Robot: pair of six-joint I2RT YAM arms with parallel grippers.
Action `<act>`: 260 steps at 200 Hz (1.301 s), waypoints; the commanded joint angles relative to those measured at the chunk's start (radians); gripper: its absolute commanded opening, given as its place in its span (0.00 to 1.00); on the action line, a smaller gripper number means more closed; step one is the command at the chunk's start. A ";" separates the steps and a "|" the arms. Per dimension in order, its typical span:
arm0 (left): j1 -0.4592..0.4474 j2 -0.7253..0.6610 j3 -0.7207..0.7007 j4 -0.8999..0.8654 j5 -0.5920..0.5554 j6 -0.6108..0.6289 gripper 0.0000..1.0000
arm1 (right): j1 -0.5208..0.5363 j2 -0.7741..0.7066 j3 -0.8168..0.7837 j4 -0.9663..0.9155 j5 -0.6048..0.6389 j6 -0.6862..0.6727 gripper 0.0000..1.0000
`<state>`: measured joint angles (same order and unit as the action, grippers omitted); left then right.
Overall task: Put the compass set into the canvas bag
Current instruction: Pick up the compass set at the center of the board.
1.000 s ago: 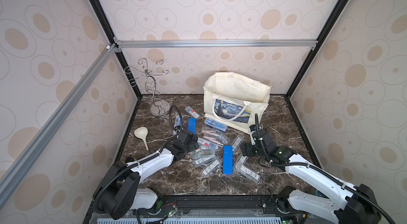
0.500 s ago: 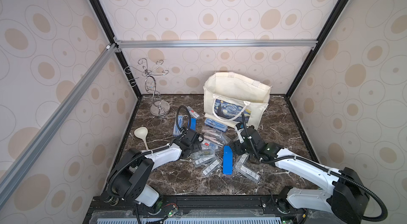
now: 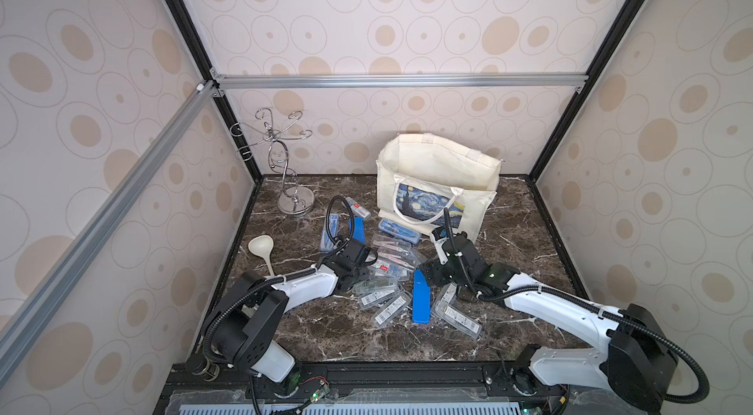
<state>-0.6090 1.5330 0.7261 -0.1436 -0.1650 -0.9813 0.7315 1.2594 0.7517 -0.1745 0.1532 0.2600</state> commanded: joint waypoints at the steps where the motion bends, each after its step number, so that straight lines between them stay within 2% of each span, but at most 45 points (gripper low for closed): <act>1: -0.008 -0.018 0.003 0.022 -0.027 -0.016 0.35 | 0.011 0.017 0.028 0.014 -0.014 -0.006 0.85; 70: -0.009 -0.081 -0.062 0.084 -0.050 0.030 0.32 | 0.016 0.081 0.080 0.027 -0.075 -0.017 0.84; 123: -0.008 -0.247 -0.251 0.386 -0.046 0.181 0.32 | 0.018 0.170 0.200 0.028 -0.200 0.020 0.81; 157: -0.008 -0.351 -0.339 0.615 0.066 0.303 0.34 | 0.020 0.228 0.282 0.055 -0.300 0.051 0.78; 189: -0.009 -0.361 -0.341 0.730 0.170 0.390 0.35 | 0.020 0.278 0.363 0.070 -0.392 0.081 0.74; 228: -0.008 -0.340 -0.354 0.899 0.318 0.404 0.37 | 0.020 0.331 0.446 0.068 -0.481 0.112 0.64; 260: -0.009 -0.312 -0.347 0.956 0.379 0.396 0.38 | 0.020 0.368 0.501 0.049 -0.517 0.127 0.57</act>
<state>-0.6098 1.2030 0.3725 0.6876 0.1291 -0.6140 0.7418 1.6047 1.2091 -0.1154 -0.3042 0.3626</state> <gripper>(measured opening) 0.445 0.580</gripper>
